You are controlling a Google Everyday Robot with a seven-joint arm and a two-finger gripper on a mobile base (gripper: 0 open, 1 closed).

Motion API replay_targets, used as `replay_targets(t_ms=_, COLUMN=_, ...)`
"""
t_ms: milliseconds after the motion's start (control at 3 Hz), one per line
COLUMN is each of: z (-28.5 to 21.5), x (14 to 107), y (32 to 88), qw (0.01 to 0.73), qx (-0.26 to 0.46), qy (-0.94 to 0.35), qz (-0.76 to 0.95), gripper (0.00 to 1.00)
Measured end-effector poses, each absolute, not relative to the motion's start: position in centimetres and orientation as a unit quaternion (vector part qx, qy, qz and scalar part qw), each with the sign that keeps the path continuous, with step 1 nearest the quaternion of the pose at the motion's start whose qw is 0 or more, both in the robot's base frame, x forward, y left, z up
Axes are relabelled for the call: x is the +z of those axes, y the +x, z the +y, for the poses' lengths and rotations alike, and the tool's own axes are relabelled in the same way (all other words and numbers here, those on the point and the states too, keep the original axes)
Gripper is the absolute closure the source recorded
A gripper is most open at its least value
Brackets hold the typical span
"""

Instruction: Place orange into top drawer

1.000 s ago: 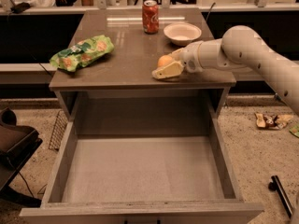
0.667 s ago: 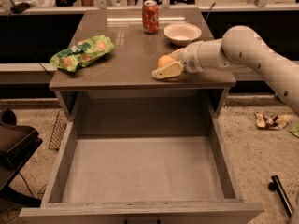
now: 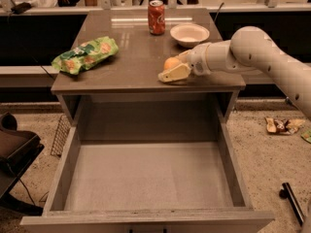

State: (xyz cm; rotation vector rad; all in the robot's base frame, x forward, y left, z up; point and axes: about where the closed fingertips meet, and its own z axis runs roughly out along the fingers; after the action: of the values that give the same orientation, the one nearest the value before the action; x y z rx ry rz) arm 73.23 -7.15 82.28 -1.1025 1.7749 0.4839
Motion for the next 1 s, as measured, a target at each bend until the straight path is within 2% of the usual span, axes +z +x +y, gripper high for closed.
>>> replay_targets(t_ms=1000, z=-7.15, x=82.3, y=73.22, qw=0.478, qx=0.198, qy=-0.452, qz=0.727, gripper=1.0)
